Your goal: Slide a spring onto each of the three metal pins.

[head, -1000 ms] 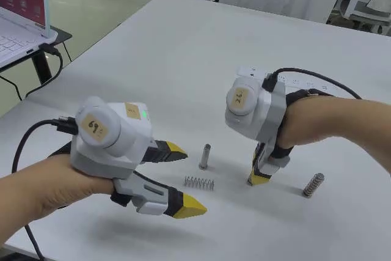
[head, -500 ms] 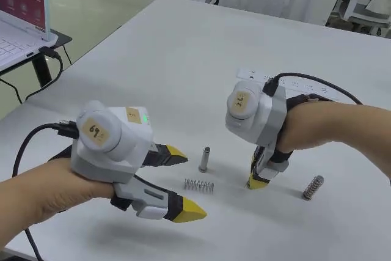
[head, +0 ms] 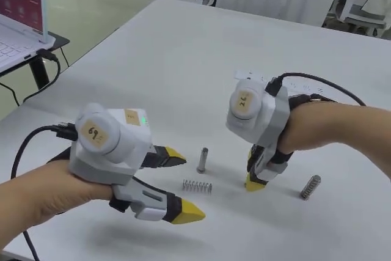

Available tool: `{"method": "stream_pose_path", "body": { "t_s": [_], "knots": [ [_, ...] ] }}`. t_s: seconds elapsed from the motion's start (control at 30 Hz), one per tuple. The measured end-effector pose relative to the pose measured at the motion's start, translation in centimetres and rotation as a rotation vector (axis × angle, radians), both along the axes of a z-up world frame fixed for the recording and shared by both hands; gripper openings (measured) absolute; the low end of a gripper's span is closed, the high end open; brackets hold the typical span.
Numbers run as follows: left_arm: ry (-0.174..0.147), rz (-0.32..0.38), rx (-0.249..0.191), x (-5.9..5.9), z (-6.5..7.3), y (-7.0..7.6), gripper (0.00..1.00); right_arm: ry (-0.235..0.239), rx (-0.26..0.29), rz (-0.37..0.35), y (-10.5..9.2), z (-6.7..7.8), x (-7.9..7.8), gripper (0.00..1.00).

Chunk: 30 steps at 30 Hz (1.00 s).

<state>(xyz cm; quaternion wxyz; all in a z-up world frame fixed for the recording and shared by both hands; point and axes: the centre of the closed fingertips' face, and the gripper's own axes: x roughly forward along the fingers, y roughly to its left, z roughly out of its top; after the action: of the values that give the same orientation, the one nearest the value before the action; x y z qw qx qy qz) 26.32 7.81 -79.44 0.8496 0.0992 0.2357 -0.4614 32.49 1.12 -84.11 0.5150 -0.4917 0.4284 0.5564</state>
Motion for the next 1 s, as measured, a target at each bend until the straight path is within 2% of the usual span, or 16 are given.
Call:
{"method": "stream_pose_path", "body": {
  "t_s": [0.2,0.53,1.0],
  "knots": [
    [0.0,0.0,0.002,0.0,0.0,0.0,0.55,-0.007,0.028,0.019,1.2,0.6,-0.6,0.2],
    [-0.001,0.003,0.005,0.0,0.0,0.1,0.55,0.004,0.085,0.041,3.4,0.7,-1.7,0.18],
    [0.004,0.005,0.006,0.0,-0.2,0.2,0.55,0.037,0.134,0.069,5.9,-0.4,-2.9,0.14]
  ]
}}
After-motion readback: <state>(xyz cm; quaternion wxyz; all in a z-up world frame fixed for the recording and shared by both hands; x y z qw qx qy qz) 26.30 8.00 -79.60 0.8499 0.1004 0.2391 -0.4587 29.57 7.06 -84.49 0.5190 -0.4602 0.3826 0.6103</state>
